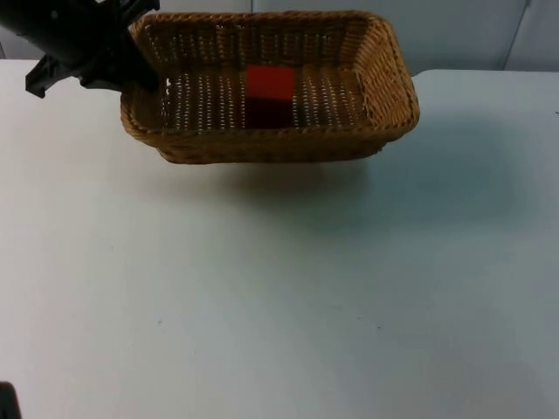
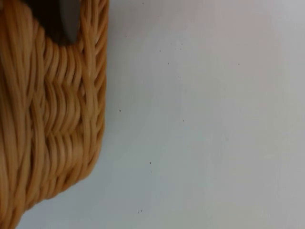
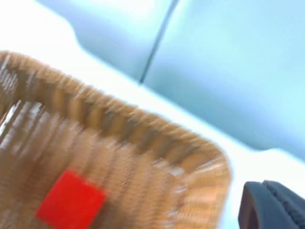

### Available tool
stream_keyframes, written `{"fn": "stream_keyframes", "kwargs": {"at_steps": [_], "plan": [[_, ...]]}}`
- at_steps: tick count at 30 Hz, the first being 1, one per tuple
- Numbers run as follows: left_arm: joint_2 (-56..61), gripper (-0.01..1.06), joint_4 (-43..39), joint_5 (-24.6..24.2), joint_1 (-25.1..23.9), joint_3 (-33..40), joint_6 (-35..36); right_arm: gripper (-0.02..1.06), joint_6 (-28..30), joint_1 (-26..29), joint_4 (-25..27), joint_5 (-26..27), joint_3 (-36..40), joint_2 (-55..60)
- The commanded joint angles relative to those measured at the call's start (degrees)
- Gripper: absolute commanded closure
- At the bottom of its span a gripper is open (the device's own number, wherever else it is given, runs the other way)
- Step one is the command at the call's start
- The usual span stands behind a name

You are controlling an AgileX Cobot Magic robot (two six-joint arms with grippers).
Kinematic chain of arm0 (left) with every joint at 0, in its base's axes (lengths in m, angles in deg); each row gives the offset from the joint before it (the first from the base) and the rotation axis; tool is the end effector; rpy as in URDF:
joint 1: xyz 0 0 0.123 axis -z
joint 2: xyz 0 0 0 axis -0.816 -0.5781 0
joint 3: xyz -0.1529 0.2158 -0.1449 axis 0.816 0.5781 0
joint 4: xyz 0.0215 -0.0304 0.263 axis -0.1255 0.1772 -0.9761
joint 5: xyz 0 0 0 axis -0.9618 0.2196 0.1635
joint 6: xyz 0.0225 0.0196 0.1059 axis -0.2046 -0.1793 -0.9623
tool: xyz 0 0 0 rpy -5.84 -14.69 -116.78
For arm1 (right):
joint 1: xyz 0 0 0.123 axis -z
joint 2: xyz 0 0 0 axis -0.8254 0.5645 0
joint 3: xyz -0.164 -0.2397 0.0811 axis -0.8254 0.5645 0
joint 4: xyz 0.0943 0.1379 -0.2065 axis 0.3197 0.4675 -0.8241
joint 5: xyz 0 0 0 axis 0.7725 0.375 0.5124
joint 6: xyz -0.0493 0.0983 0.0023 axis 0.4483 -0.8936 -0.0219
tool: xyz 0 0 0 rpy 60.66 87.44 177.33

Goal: Pick up the basket with the left hand and place the cube into the basket with the right hand.

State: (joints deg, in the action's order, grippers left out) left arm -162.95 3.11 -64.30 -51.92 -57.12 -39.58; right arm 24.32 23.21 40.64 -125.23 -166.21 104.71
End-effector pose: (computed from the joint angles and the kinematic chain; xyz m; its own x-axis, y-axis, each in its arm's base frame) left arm 0.4981 -0.0836 0.1525 -0.9100 -0.2320 -0.3437 0.0261 0.7951 -0.6059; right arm 0.4334 0.2345 0.3623 -0.5152 -0.4702 -0.7166 -0.3793 0.8748 -0.3014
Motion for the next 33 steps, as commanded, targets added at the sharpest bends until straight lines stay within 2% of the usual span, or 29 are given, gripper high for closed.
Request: {"fn": "stream_keyframes", "kwargs": {"at_steps": [1,11,14,19,27,31,33], "plan": [[1.0,1.05,2.6,0.1,0.1,-0.7,0.4,1.05,-0.7,1.4,-1.0,-2.0,-0.5,-3.6],[1.0,1.05,3.0,0.1,0.1,-0.7,0.4,1.05,-1.2,3.7,-1.6,-11.0,-0.5,-11.1],[1.0,1.05,3.1,-5.7,0.1,-0.7,0.3,1.05,-0.2,3.7,-1.5,-12.5,-0.5,-11.5],[0.9,1.05,2.7,-9.2,0.3,-0.7,-1.0,1.05,-0.2,3.7,-1.1,-12.6,-0.2,-11.5],[-1.2,1.05,1.0,-9.9,0.3,-0.3,-2.5,1.05,-0.2,3.7,-0.9,-13.0,-0.2,-11.5],[-4.7,1.05,1.0,-15.4,0.3,-0.3,-0.4,1.05,-0.2,3.7,-1.1,-12.5,-0.2,-11.5],[-5.3,1.05,1.0,-16.6,0.4,-0.3,0.0,1.05,-0.2,3.7,-1.2,-12.2,-0.2,-11.5]]}}
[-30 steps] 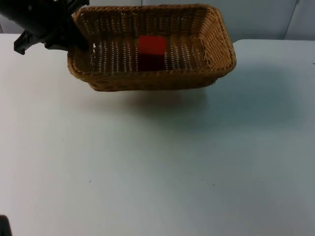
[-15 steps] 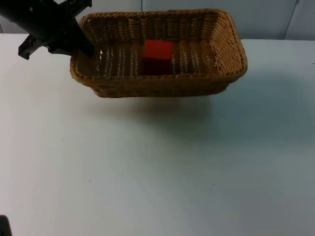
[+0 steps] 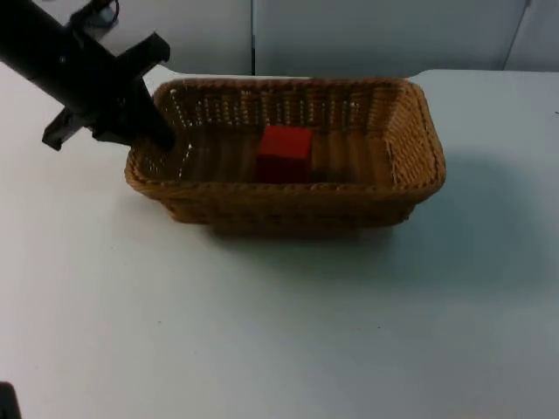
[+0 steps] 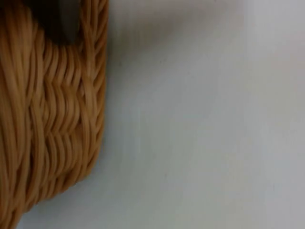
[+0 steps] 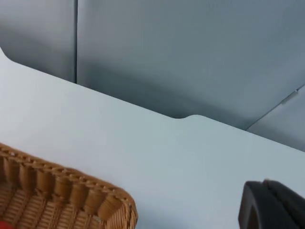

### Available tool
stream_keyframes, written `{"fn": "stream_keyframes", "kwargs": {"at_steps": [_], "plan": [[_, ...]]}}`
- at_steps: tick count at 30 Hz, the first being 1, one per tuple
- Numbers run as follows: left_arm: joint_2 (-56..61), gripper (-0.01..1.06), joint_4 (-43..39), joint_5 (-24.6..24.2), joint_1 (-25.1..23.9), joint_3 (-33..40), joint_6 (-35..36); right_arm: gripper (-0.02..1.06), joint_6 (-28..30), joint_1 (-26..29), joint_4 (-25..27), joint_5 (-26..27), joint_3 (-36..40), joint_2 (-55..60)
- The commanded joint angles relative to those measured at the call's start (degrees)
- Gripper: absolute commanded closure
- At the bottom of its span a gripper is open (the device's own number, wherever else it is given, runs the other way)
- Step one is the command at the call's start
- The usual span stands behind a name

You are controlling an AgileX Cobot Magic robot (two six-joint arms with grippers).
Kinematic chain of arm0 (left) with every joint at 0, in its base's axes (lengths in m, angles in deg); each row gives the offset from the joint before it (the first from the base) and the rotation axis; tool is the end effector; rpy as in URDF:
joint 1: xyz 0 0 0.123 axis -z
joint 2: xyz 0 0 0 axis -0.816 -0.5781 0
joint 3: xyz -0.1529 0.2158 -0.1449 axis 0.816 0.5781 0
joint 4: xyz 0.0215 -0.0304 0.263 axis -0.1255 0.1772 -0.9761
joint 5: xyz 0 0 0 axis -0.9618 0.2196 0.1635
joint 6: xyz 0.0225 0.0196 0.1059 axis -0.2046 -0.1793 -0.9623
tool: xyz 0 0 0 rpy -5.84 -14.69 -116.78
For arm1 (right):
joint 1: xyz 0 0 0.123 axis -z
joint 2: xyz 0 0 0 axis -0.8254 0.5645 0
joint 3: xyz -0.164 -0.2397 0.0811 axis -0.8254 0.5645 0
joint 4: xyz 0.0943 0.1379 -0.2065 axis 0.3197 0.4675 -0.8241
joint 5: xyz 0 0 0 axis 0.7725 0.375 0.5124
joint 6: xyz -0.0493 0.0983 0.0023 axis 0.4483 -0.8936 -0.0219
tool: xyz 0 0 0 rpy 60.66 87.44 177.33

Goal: Pick up the basket with the left hand and place the cube into the basket with the right hand.

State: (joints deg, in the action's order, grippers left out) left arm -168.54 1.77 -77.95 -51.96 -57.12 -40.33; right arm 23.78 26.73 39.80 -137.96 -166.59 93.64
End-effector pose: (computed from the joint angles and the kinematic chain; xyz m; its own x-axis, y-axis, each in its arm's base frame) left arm 0.4748 -0.0940 0.1048 -0.9920 -0.0727 -0.1028 0.0130 0.7527 -0.6583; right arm 0.3878 0.1670 0.4372 -0.5867 -0.3744 -0.7181 -0.2357 0.9273 -0.2909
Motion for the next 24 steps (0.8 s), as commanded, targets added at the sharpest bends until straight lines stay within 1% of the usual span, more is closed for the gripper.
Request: {"fn": "stream_keyframes", "kwargs": {"at_steps": [1,2,4,5,8,10,12,15,16,19,24], "plan": [[-0.1,1.05,2.3,-3.5,0.4,-0.2,1.1,1.05,0.4,0.2,-0.4,0.9,0.2,-0.5],[-0.1,1.05,2.6,-3.6,0.8,0.6,1.2,1.05,0.4,0.2,-0.4,1.2,0.2,-0.5],[-0.1,1.05,2.5,-1.6,1.0,2.3,1.3,1.05,0.4,0.2,-0.4,1.4,0.2,-0.5],[-0.1,1.05,2.5,-1.6,1.0,2.3,1.3,1.05,0.4,0.2,-0.4,1.4,0.2,-0.5],[-0.1,1.05,2.4,1.7,1.4,6.0,1.3,1.05,0.4,0.2,-0.5,1.4,0.2,-0.5],[-0.1,1.05,2.3,2.9,1.6,8.9,1.2,1.05,0.4,0.2,-0.5,1.4,0.2,-0.5],[-0.1,1.05,2.3,3.7,1.7,10.4,0.8,1.05,0.4,0.2,-0.5,1.4,0.2,-0.5],[0.2,1.05,2.5,8.6,2.1,15.3,-1.7,1.05,0.4,0.2,-0.5,1.4,0.2,-0.5],[0.2,1.05,2.5,8.6,2.1,15.3,-1.7,1.05,0.4,0.2,-0.5,1.4,0.2,-0.5],[1.2,1.05,3.0,12.2,2.4,18.5,-3.5,1.05,0.4,0.2,-0.5,1.4,0.2,-0.5],[4.3,1.05,3.0,12.0,2.4,18.9,-6.0,1.05,0.4,0.2,-0.5,1.4,0.2,-0.5]]}}
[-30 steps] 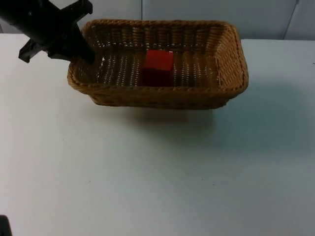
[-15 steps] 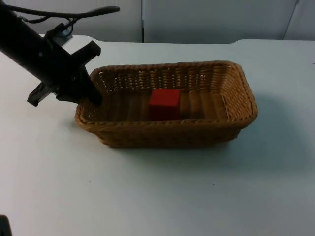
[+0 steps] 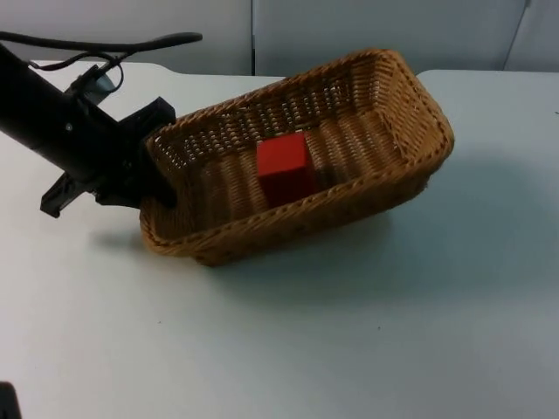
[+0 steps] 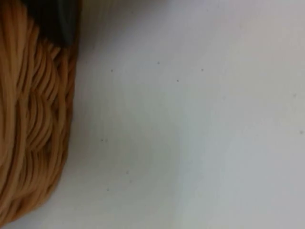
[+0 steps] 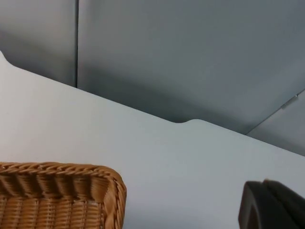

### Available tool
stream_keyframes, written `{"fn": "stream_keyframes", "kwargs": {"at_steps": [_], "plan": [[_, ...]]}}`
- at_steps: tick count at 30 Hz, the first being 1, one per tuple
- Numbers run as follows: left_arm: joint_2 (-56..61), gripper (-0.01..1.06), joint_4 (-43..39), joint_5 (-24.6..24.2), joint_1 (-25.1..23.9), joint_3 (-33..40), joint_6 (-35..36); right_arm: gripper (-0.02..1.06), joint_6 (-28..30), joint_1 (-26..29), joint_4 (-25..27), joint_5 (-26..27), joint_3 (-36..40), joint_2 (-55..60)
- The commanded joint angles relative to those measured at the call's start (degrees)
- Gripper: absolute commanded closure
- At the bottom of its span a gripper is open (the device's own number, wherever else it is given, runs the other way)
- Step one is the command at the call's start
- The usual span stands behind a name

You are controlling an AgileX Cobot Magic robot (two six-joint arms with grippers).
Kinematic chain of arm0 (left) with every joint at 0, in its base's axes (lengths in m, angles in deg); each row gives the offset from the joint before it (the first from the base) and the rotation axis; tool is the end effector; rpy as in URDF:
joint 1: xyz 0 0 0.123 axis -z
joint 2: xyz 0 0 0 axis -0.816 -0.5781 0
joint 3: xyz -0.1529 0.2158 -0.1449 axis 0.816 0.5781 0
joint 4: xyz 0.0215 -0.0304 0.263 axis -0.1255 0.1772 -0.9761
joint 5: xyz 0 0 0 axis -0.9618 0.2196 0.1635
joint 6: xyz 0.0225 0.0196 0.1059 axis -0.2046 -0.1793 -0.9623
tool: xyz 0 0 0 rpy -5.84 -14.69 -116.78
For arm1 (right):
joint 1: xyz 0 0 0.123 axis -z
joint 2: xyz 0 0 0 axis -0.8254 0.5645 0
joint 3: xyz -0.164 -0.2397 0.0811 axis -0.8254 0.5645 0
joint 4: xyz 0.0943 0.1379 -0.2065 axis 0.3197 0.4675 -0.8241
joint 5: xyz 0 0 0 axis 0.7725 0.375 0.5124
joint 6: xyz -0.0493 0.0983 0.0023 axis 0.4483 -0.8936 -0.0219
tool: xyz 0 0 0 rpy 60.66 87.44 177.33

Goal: Pick up the basket with the left hand and place the cube into the basket with the right hand.

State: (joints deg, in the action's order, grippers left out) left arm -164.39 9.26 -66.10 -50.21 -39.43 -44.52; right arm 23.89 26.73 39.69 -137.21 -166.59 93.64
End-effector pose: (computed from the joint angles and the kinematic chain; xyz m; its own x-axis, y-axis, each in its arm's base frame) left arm 0.4255 -0.0997 0.0674 -0.9799 -0.1956 -0.0400 -0.1266 0.7640 -0.6327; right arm 0.3887 0.1676 0.4383 -0.5757 -0.3770 -0.7256 -0.2376 0.9262 -0.2927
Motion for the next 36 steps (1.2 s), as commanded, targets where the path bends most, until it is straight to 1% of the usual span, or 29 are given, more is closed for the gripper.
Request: {"fn": "stream_keyframes", "kwargs": {"at_steps": [1,9,13,21,23,25,36], "plan": [[1.2,1.05,-4.5,0.2,0.7,1.2,-2.3,1.05,0.3,0.2,-0.3,0.7,0.2,-0.5],[8.6,1.04,-4.7,-0.8,0.7,1.2,-2.3,1.05,0.3,0.2,-0.1,0.7,0.2,-0.5],[12.1,1.04,-4.7,-3.9,0.7,1.2,-2.0,1.05,0.3,0.2,-0.1,0.7,0.2,-0.5],[12.5,1.04,-5.7,-7.1,0.7,1.2,0.5,1.05,0.2,0.2,0.7,0.7,0.2,-0.5],[12.5,1.04,-7.6,-7.8,0.7,1.2,1.0,1.05,0.2,0.2,0.8,0.7,0.2,-0.5],[12.5,1.04,-10.2,-7.5,0.7,1.2,2.5,1.05,0.2,0.2,0.8,0.7,0.2,-0.5],[12.3,1.04,-10.6,-3.7,1.4,1.2,3.7,1.05,0.2,0.2,0.9,1.0,0.2,-0.5]]}}
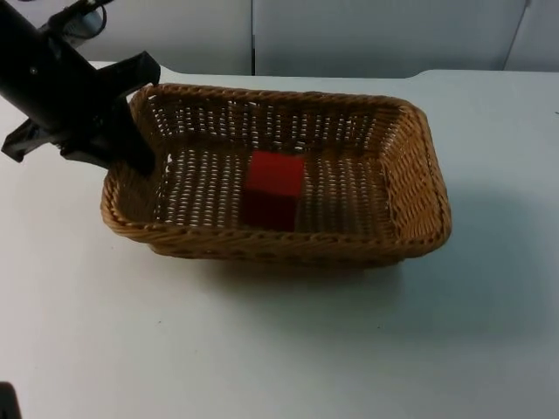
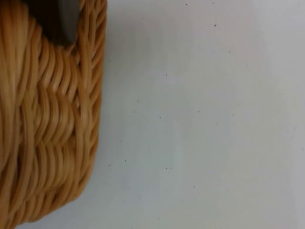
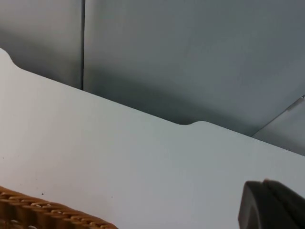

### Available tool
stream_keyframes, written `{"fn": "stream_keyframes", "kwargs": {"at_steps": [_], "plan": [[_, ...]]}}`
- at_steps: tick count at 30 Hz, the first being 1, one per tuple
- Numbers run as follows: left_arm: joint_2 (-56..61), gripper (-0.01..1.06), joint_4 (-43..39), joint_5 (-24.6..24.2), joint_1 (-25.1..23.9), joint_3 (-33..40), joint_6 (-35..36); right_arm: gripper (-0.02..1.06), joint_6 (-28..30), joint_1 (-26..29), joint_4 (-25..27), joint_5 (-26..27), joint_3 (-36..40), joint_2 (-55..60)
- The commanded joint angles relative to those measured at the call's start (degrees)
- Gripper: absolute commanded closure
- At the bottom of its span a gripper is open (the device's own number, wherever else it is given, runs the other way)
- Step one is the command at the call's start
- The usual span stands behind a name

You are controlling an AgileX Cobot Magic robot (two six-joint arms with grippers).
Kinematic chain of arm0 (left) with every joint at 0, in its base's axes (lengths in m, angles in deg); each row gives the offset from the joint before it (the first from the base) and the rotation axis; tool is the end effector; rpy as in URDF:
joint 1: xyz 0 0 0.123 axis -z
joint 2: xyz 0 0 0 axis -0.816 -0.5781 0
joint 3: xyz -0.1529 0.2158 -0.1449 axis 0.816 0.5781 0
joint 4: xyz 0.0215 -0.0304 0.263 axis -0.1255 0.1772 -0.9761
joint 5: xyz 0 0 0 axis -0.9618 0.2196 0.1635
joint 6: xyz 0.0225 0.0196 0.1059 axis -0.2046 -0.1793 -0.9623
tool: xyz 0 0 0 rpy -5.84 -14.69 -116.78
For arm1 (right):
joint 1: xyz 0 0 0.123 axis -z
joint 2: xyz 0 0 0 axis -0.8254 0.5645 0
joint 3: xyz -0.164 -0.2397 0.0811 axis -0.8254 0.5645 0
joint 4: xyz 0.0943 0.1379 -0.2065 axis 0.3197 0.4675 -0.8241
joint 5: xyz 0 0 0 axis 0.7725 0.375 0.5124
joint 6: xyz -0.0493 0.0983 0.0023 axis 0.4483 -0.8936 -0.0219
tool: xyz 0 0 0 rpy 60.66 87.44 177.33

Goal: Pick up the basket with the left hand and place the cube into the basket with the right hand.

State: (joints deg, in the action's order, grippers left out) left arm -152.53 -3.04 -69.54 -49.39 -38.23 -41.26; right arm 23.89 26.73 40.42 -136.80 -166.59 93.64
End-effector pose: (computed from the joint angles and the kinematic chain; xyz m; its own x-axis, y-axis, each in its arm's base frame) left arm 0.4088 -0.0973 0.1417 -0.9837 -0.0379 -0.1759 0.0667 0.8311 -0.5522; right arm 0.3887 0.1690 0.4383 -0.5730 -0.3714 -0.7306 -0.2437 0.9283 -0.2807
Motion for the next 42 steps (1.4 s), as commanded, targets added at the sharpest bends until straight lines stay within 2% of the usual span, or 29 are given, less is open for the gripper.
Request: {"fn": "stream_keyframes", "kwargs": {"at_steps": [1,22,30,32,33,36,37,40,41,42], "plan": [[0.4,1.04,1.7,-0.2,0.6,0.0,0.4,1.05,0.2,0.2,0.2,0.6,0.2,-0.5],[-3.2,1.04,-0.2,-1.9,0.6,0.0,1.1,1.05,0.2,0.2,0.2,0.6,0.2,-0.5],[-4.1,1.03,-0.2,-2.7,0.6,0.0,-1.0,1.05,0.2,0.2,0.2,0.6,0.2,-0.5],[-4.1,0.91,-0.2,-2.7,0.6,0.0,-1.4,1.05,0.2,0.2,0.2,0.6,0.2,-0.5],[-4.1,0.91,-0.2,-2.7,0.6,0.0,-1.4,1.05,0.2,0.2,0.2,0.6,0.2,-0.5],[-4.1,0.62,-0.2,-2.7,0.6,0.0,-1.4,1.05,0.2,0.2,0.2,0.6,0.2,-0.5],[-4.1,0.62,-0.2,-2.7,0.6,0.0,-1.4,1.05,0.2,0.2,0.2,0.6,0.2,-0.5],[-4.1,0.4,-0.2,-2.6,0.6,0.0,-1.4,1.05,0.2,0.2,0.2,0.6,0.2,-0.5],[-4.1,0.4,-0.2,-2.6,0.6,0.0,-1.4,1.05,0.2,0.2,0.2,0.6,0.2,-0.5],[-4.1,0.35,0.0,-2.5,0.6,0.0,-1.4,1.05,0.2,0.2,0.2,0.6,0.2,-0.5]]}}
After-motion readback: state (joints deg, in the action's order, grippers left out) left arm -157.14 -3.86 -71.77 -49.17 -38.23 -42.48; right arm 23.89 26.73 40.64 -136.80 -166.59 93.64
